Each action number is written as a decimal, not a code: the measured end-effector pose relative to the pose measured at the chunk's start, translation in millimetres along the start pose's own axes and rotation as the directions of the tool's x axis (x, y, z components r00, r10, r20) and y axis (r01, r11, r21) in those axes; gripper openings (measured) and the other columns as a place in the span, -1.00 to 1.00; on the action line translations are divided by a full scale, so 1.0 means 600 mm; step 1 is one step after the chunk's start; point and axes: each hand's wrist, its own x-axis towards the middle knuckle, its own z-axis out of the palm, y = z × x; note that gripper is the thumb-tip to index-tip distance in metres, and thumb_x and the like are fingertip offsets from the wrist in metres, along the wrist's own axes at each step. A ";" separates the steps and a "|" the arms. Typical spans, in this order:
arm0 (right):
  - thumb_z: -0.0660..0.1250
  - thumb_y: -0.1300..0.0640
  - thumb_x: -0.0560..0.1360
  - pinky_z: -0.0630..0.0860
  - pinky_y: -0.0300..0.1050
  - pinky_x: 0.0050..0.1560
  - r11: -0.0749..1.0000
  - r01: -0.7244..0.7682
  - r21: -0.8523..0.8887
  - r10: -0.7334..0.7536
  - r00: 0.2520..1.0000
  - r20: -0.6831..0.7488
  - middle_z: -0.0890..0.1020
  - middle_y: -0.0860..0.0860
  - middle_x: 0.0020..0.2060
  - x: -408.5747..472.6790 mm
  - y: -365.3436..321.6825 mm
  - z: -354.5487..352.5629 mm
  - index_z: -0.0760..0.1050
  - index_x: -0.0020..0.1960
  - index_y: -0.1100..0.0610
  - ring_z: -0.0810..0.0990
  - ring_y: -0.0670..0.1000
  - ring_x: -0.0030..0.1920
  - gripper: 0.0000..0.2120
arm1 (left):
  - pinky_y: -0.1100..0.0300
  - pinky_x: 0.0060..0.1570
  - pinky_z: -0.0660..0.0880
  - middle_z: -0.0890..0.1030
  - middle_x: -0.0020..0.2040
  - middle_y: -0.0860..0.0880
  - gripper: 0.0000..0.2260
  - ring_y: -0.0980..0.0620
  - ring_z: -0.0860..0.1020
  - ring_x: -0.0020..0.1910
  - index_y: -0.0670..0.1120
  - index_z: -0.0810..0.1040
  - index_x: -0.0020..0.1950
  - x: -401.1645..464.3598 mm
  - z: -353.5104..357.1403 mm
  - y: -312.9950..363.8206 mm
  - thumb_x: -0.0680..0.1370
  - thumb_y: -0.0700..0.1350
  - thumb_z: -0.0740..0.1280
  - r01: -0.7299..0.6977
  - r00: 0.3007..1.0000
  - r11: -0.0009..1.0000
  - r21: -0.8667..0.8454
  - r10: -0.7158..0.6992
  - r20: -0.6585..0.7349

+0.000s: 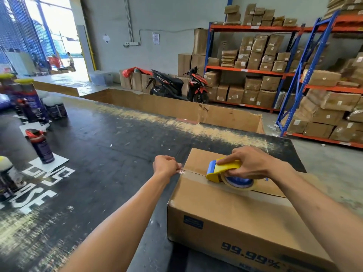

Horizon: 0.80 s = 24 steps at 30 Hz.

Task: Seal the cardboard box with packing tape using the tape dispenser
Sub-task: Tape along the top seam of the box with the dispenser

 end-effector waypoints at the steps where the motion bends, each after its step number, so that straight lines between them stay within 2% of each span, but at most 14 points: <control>1: 0.34 -0.28 0.47 0.29 -0.23 -0.25 1.000 0.004 0.004 -0.004 1.000 -0.004 0.51 -0.16 -0.17 0.001 0.001 0.000 0.48 0.31 -0.36 0.47 -0.12 -0.16 -0.60 | 0.12 -0.23 0.67 0.69 -0.10 -0.25 -0.76 -0.11 0.72 -0.19 -0.16 0.59 -0.06 0.002 0.002 -0.005 0.41 -0.45 0.47 0.007 1.000 1.000 -0.007 -0.007 0.001; 4: 0.34 -0.31 0.45 0.28 -0.24 -0.27 1.000 0.002 0.013 -0.001 1.000 -0.024 0.53 -0.15 -0.17 0.000 0.007 0.007 0.49 0.31 -0.35 0.49 -0.11 -0.18 -0.57 | 0.15 -0.28 0.63 0.69 -0.09 -0.28 -0.76 -0.10 0.72 -0.22 -0.25 0.60 0.00 0.010 0.003 -0.015 0.40 -0.47 0.45 0.035 0.999 0.999 -0.039 -0.034 0.017; 8: 0.33 -0.30 0.45 0.31 -0.22 -0.24 1.000 -0.003 0.016 0.003 1.000 -0.004 0.52 -0.16 -0.16 0.000 0.009 0.008 0.46 0.31 -0.37 0.48 -0.10 -0.17 -0.58 | 0.07 -0.15 0.66 0.69 -0.07 -0.28 -0.81 -0.16 0.71 -0.14 -0.27 0.60 -0.10 0.024 0.003 -0.023 0.37 -0.47 0.49 0.071 0.997 0.997 -0.036 -0.070 0.041; 9: 0.33 -0.29 0.46 0.31 -0.22 -0.24 1.000 -0.003 0.017 0.003 1.000 0.000 0.52 -0.17 -0.16 0.000 0.007 0.008 0.45 0.30 -0.39 0.48 -0.10 -0.16 -0.59 | 0.06 -0.10 0.67 0.69 -0.04 -0.28 -0.78 -0.15 0.71 -0.12 -0.28 0.61 -0.04 0.026 0.005 -0.024 0.37 -0.45 0.51 0.069 0.997 0.997 -0.027 -0.067 0.048; 10: 0.33 -0.28 0.46 0.30 -0.22 -0.24 1.000 -0.005 0.017 0.005 1.000 0.003 0.52 -0.16 -0.16 0.001 0.006 0.008 0.44 0.30 -0.40 0.48 -0.09 -0.16 -0.59 | 0.04 -0.04 0.66 0.69 0.01 -0.26 -0.67 -0.13 0.71 -0.08 -0.31 0.60 0.10 0.025 0.008 -0.026 0.37 -0.40 0.52 0.055 0.997 0.998 0.012 -0.055 0.050; 12: 0.33 -0.28 0.45 0.31 -0.21 -0.25 1.000 -0.008 0.013 0.007 1.000 0.005 0.53 -0.15 -0.16 0.001 0.004 0.008 0.42 0.28 -0.43 0.49 -0.07 -0.16 -0.60 | 0.04 0.19 0.57 0.65 0.20 -0.21 -0.47 -0.11 0.65 0.13 -0.25 0.49 0.39 0.008 0.011 -0.024 0.43 -0.30 0.50 -0.038 0.999 0.974 0.225 0.030 0.036; 14: 0.32 -0.29 0.45 0.31 -0.21 -0.25 1.000 -0.008 0.007 0.008 1.000 0.005 0.53 -0.14 -0.15 0.002 0.003 0.007 0.42 0.28 -0.43 0.49 -0.09 -0.16 -0.60 | 0.01 0.33 0.43 0.51 0.40 -0.18 -0.43 -0.16 0.49 0.36 -0.16 0.34 0.53 -0.018 0.015 -0.026 0.54 -0.23 0.41 -0.179 0.983 0.853 0.490 0.178 0.048; 15: 0.32 -0.30 0.44 0.31 -0.21 -0.25 1.000 -0.008 0.004 0.008 1.000 0.006 0.53 -0.14 -0.15 0.001 0.003 0.006 0.42 0.28 -0.43 0.48 -0.10 -0.16 -0.60 | -0.02 0.36 0.37 0.43 0.47 -0.18 -0.42 -0.19 0.42 0.42 -0.14 0.27 0.57 -0.026 0.014 -0.030 0.58 -0.19 0.37 -0.232 0.970 0.793 0.563 0.233 0.071; 18: 0.32 -0.32 0.44 0.30 -0.21 -0.25 1.000 -0.010 -0.008 0.010 1.000 0.001 0.53 -0.15 -0.16 0.000 0.005 0.006 0.44 0.30 -0.41 0.48 -0.10 -0.17 -0.58 | -0.03 0.45 0.26 0.20 0.60 -0.18 -0.46 -0.20 0.27 0.52 -0.13 0.16 0.61 -0.032 0.003 -0.037 0.66 -0.16 0.27 -0.386 0.916 0.706 0.594 0.368 0.159; 21: 0.32 -0.31 0.45 0.29 -0.22 -0.26 0.999 -0.017 -0.029 0.017 1.000 0.008 0.53 -0.14 -0.16 0.001 0.002 0.005 0.44 0.31 -0.40 0.49 -0.08 -0.15 -0.58 | 0.08 0.50 0.11 0.08 0.63 -0.10 -0.50 -0.09 0.12 0.59 -0.09 0.11 0.63 -0.039 -0.001 -0.028 0.70 -0.12 0.16 -0.605 0.794 0.583 0.542 0.487 0.362; 24: 0.33 -0.30 0.46 0.30 -0.23 -0.26 0.999 -0.020 -0.036 0.021 1.000 0.019 0.53 -0.15 -0.16 0.005 -0.004 0.001 0.45 0.30 -0.40 0.49 -0.09 -0.15 -0.59 | 0.09 0.52 0.00 -0.06 0.65 -0.06 -0.48 -0.05 -0.01 0.61 -0.09 0.04 0.64 -0.049 0.011 -0.027 0.72 0.02 0.08 -0.671 0.734 0.490 0.557 0.330 0.594</control>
